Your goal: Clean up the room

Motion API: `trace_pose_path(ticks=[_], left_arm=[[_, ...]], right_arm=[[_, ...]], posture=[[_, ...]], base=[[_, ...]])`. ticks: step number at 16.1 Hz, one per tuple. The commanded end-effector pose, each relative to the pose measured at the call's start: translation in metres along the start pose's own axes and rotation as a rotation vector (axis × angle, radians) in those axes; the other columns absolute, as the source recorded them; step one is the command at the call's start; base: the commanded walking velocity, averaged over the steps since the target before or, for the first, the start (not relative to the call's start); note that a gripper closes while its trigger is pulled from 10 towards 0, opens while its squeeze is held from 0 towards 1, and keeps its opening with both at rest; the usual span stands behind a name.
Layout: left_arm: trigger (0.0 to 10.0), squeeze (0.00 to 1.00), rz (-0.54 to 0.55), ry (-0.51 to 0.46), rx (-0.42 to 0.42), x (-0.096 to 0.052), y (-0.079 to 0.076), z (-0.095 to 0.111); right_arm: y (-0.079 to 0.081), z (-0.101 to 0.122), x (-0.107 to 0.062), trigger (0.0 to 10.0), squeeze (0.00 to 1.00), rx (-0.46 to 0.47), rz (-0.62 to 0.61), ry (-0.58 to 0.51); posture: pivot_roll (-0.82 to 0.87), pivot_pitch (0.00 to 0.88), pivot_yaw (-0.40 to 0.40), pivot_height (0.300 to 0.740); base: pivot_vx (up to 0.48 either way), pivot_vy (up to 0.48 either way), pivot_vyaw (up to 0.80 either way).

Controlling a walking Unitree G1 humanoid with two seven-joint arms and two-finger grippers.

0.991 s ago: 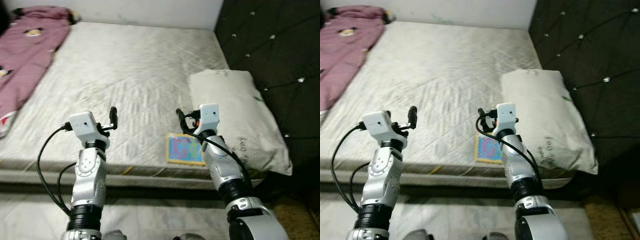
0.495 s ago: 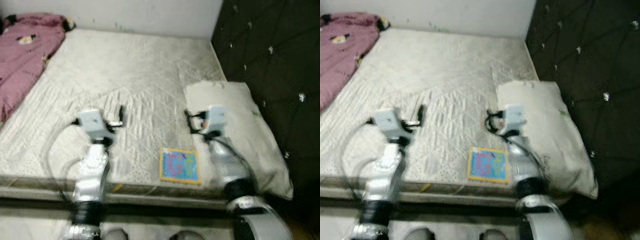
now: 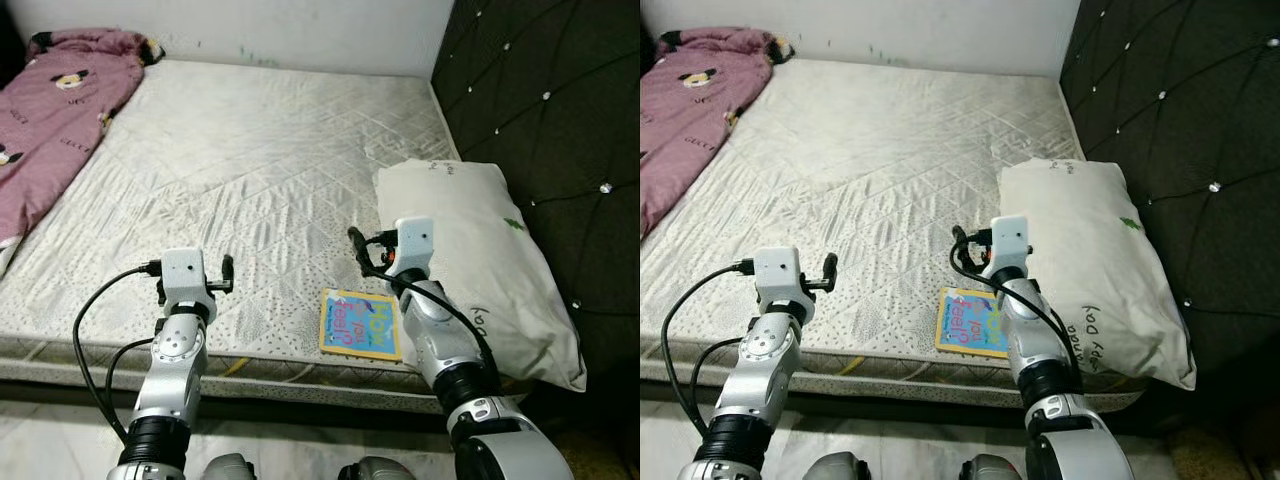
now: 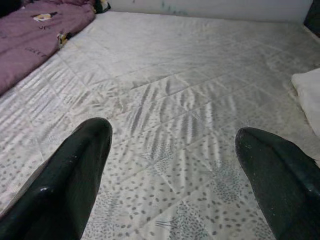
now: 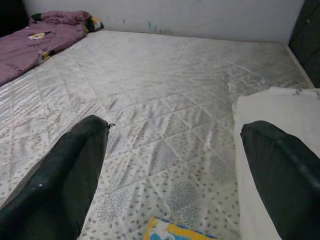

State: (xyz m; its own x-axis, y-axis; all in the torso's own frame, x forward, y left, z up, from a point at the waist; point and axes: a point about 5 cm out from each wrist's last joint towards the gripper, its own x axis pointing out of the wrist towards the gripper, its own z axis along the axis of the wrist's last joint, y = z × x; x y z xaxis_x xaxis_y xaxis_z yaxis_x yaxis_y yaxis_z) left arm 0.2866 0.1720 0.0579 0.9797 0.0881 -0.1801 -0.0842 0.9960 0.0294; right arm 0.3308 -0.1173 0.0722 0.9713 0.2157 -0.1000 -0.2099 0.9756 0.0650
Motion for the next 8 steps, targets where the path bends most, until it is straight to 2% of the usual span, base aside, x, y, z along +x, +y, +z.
trace_pose_path(ticks=[1, 6, 8], left_arm=[[10.0, 0.0, -0.003, -0.004, -0.01, 0.0004, -0.0002, -0.0005], [10.0, 0.0, 0.007, -0.007, -0.018, -0.0002, -0.0004, 0.0006], [10.0, 0.0, 0.004, -0.009, -0.03, 0.0003, -0.0001, 0.001]], right_arm=[[-0.002, 0.0054, 0.003, 10.0, 0.0, 0.007, -0.015, -0.019], [-0.0033, 0.0037, 0.0018, 10.0, 0.0, 0.003, -0.027, -0.015], [-0.0036, 0.0033, 0.0025, 10.0, 0.0, 0.007, -0.03, -0.01]], posture=[[0.0, 0.0, -0.035, 0.74], [0.0, 0.0, -0.036, 0.74], [0.0, 0.0, -0.034, 0.74]], base=[[0.0, 0.0, 0.0], [0.0, 0.0, 0.0], [0.0, 0.126, -0.8]])
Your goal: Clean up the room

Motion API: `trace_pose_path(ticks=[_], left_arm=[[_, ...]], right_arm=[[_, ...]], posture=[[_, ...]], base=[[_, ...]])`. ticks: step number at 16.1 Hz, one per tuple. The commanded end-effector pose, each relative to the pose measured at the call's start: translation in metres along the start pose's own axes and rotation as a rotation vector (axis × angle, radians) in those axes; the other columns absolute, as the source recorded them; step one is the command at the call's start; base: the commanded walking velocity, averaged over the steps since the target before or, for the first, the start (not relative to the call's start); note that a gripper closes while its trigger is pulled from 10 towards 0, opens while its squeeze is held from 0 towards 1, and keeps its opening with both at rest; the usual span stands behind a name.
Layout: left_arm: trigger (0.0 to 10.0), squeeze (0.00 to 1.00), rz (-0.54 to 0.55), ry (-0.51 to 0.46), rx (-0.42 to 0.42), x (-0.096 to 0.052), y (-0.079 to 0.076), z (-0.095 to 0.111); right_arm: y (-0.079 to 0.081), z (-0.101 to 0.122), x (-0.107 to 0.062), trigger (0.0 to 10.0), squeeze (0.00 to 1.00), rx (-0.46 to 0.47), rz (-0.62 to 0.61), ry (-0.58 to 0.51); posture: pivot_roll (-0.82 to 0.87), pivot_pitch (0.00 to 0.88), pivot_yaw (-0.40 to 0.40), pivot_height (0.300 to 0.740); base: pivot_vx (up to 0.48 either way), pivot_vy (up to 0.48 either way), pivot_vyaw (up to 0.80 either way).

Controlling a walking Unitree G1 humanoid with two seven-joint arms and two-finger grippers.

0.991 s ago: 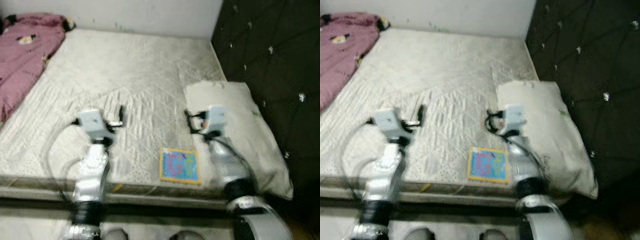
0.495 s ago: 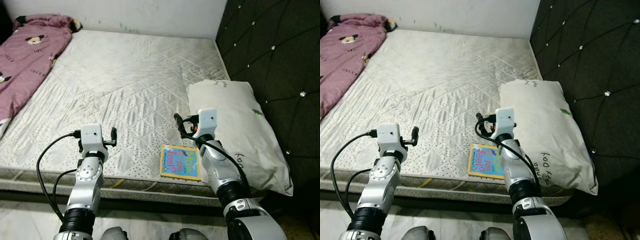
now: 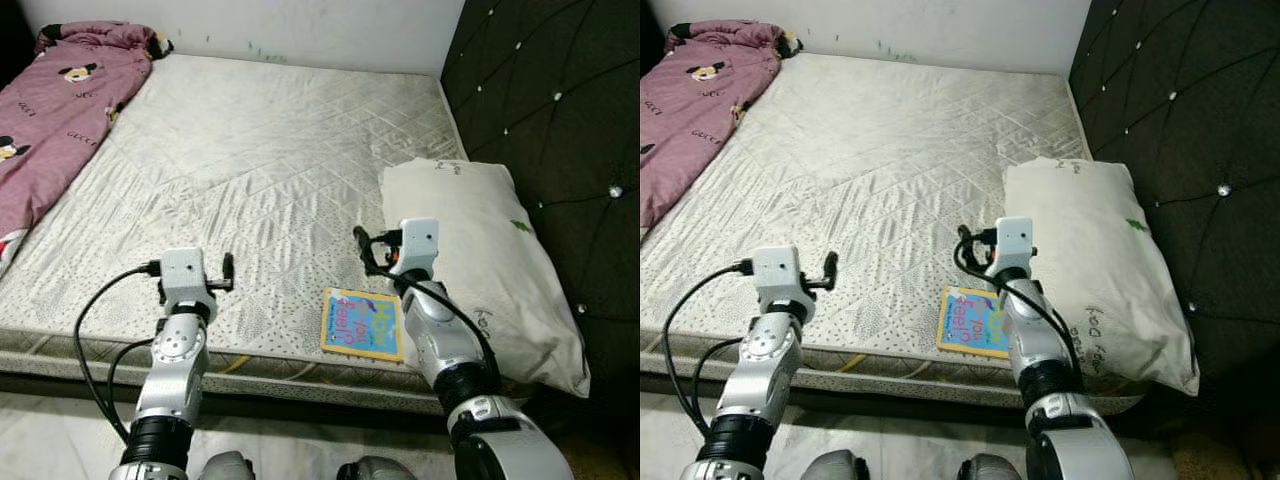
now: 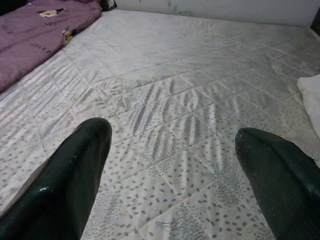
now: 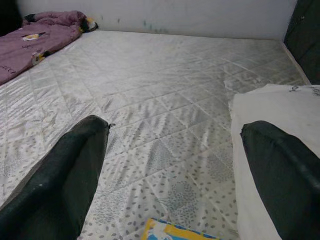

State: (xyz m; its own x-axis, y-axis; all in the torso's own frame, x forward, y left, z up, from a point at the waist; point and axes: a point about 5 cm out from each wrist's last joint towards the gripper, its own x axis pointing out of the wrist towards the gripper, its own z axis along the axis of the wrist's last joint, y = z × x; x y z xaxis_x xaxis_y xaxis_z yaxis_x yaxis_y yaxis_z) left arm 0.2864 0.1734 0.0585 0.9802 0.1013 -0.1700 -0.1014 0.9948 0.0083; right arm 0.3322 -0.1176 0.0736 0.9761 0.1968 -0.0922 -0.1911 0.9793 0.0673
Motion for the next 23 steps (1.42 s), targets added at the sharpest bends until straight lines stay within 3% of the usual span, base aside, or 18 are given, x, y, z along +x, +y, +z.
trace_pose_path(ticks=[1, 23], left_arm=[[10.0, 0.0, -0.007, -0.001, -0.012, 0.0005, -0.0013, 0.0008], [10.0, 0.0, 0.008, -0.013, -0.041, 0.0042, 0.0003, 0.0043]], right_arm=[[-0.0029, 0.0022, 0.0017, 10.0, 0.0, 0.002, -0.006, -0.004], [-0.0028, 0.0018, 0.0054, 10.0, 0.0, 0.007, 0.001, 0.016]], posture=[[0.0, 0.0, -0.034, 0.74], [-0.01, 0.0, -0.037, 0.74]], base=[[0.0, 0.292, -0.52], [0.0, 0.408, -0.04]])
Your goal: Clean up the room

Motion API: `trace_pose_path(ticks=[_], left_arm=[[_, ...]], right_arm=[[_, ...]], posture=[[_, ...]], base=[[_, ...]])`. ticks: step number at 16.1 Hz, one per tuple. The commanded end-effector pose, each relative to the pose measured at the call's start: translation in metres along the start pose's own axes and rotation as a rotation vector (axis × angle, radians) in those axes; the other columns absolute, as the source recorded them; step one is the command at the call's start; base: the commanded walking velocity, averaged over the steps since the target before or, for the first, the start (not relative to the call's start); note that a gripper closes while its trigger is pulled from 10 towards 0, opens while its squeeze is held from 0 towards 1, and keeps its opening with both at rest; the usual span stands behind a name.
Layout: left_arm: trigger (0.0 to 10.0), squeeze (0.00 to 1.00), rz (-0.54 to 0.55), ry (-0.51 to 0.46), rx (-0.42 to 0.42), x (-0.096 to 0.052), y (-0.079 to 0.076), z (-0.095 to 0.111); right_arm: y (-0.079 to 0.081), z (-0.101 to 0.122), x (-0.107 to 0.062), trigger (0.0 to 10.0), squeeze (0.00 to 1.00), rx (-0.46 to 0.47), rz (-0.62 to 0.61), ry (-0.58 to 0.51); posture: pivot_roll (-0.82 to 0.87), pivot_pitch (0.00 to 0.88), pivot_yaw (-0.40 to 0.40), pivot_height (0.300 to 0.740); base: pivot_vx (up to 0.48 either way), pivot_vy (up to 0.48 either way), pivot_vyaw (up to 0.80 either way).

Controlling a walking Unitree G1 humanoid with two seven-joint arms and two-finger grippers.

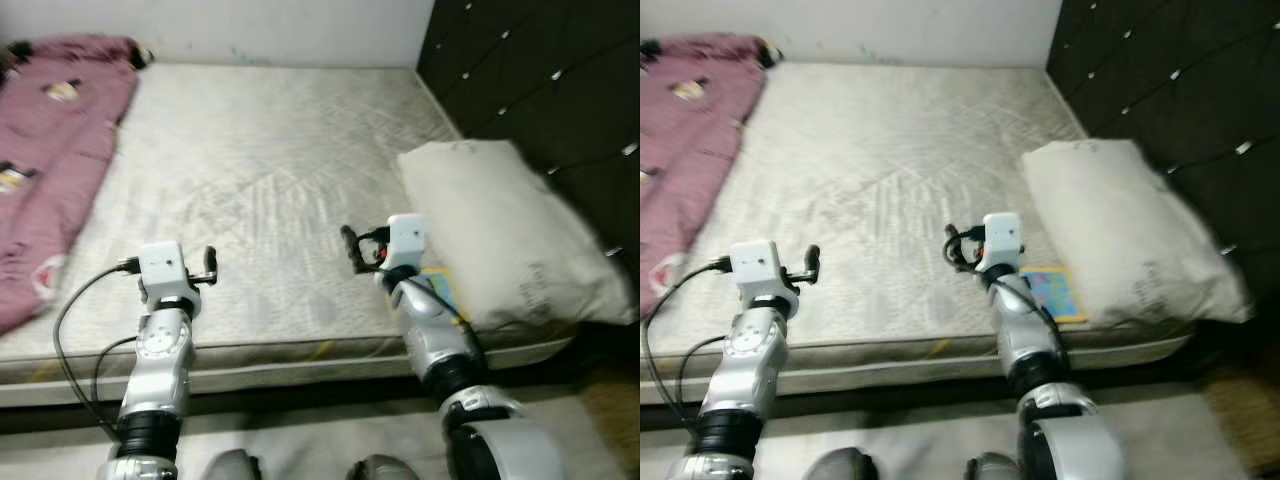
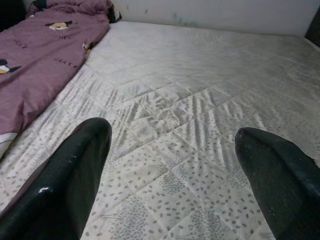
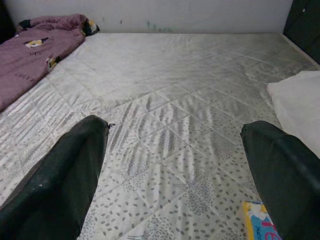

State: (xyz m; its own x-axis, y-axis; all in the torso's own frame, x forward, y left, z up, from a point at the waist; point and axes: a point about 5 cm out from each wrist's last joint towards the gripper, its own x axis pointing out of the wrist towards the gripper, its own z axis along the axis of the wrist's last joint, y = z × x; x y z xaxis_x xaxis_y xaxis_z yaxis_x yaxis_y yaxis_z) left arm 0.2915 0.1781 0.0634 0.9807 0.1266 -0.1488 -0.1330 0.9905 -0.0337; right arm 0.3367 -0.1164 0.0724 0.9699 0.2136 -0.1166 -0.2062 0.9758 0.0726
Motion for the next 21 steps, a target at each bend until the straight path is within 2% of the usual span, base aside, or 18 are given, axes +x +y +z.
trace_pose_path(ticks=[1, 11, 16, 21], left_arm=[[10.0, 0.0, -0.016, 0.009, 0.005, -0.0006, -0.0038, -0.0015], [10.0, 0.0, -0.01, 0.004, -0.008, -0.0002, -0.004, -0.0007], [10.0, 0.0, -0.028, -0.062, -0.029, -0.0016, -0.0054, 0.0074], [10.0, 0.0, -0.033, -0.059, -0.03, -0.0012, -0.0053, 0.0071]], right_arm=[[-0.003, 0.0025, 0.0006, 10.0, 0.0, 0.003, -0.014, -0.009], [-0.0032, 0.0017, 0.0014, 10.0, 0.0, 0.003, -0.01, 0.001], [-0.0026, 0.0018, 0.0019, 10.0, 0.0, 0.003, -0.008, 0.001], [-0.0022, 0.0017, 0.0022, 10.0, 0.0, 0.003, -0.008, 0.002]], posture=[[-0.01, 0.0, -0.038, 0.74], [-0.01, 0.0, -0.038, 0.74], [-0.01, 0.0, -0.039, 0.74], [-0.01, 0.0, -0.038, 0.74]], base=[[0.0, 0.435, 0.0], [0.0, 0.475, 0.0], [0.0, 0.0, 0.0], [0.237, 0.0, 0.0]])
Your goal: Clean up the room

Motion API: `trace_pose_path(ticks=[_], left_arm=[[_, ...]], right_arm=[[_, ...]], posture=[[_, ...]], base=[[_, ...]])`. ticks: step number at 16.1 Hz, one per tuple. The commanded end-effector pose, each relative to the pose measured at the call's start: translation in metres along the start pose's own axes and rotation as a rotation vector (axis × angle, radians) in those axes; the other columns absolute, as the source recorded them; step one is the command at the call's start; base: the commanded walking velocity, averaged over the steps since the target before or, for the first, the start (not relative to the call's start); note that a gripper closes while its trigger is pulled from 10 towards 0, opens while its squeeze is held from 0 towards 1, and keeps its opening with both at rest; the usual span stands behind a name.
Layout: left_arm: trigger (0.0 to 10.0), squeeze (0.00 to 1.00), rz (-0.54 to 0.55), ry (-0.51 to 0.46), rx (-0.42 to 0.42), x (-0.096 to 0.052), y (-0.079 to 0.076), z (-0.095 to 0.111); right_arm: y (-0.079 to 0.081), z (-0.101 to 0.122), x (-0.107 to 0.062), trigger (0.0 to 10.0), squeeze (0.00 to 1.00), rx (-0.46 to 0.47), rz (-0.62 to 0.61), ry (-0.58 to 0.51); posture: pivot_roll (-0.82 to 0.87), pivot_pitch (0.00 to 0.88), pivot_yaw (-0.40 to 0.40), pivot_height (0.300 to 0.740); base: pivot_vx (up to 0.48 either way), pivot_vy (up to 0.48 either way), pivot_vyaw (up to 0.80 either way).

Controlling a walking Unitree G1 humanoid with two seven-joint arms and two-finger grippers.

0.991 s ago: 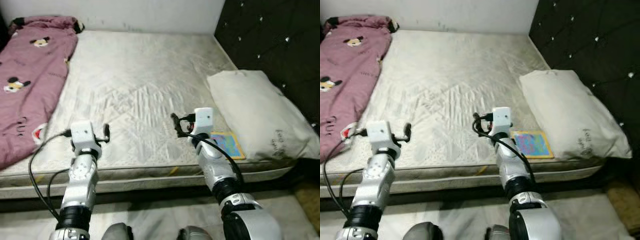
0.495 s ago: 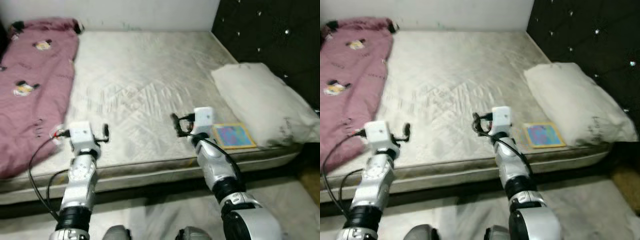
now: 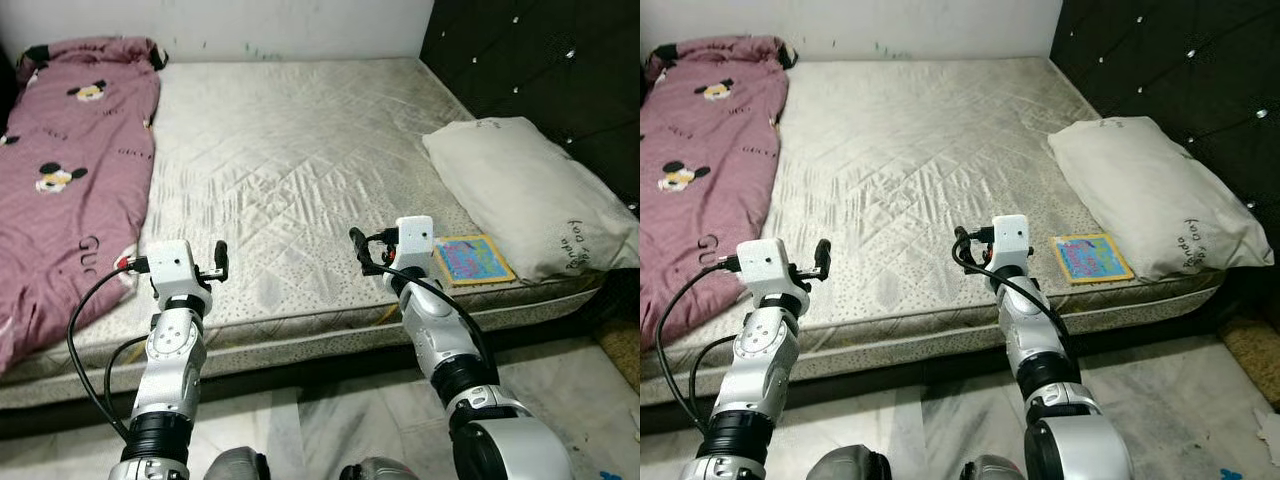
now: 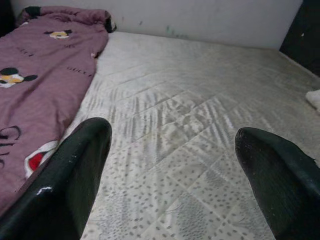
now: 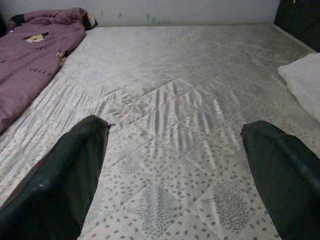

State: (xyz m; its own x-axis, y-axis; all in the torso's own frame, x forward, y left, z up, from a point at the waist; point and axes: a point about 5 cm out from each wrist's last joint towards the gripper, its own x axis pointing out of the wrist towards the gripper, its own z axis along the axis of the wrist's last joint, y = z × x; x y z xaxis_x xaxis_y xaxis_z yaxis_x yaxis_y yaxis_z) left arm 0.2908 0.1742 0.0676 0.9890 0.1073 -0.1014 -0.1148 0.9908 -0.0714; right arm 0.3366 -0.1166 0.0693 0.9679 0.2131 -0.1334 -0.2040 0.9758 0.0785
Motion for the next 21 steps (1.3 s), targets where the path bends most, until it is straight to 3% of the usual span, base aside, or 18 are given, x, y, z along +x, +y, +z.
trace_pose_path(ticks=[1, 14, 21], left_arm=[[10.0, 0.0, -0.011, -0.012, 0.005, 0.0008, -0.0015, 0.003], [10.0, 0.0, -0.012, -0.011, 0.002, 0.0014, -0.0017, 0.0025], [10.0, 0.0, -0.021, -0.014, -0.01, 0.0019, -0.0036, 0.0024]], right_arm=[[-0.0019, 0.0048, 0.002, 10.0, 0.0, -0.003, -0.007, -0.014], [-0.0023, 0.0052, 0.0025, 10.0, 0.0, 0.0, -0.009, -0.013], [-0.003, 0.0049, 0.0028, 10.0, 0.0, -0.004, -0.006, -0.01]], posture=[[-0.01, 0.0, -0.038, 0.74], [-0.01, 0.0, -0.039, 0.74], [-0.01, 0.0, -0.042, 0.74]], base=[[0.307, 0.0, 0.0], [0.3, 0.0, 0.0], [0.0, 0.0, 0.0]])
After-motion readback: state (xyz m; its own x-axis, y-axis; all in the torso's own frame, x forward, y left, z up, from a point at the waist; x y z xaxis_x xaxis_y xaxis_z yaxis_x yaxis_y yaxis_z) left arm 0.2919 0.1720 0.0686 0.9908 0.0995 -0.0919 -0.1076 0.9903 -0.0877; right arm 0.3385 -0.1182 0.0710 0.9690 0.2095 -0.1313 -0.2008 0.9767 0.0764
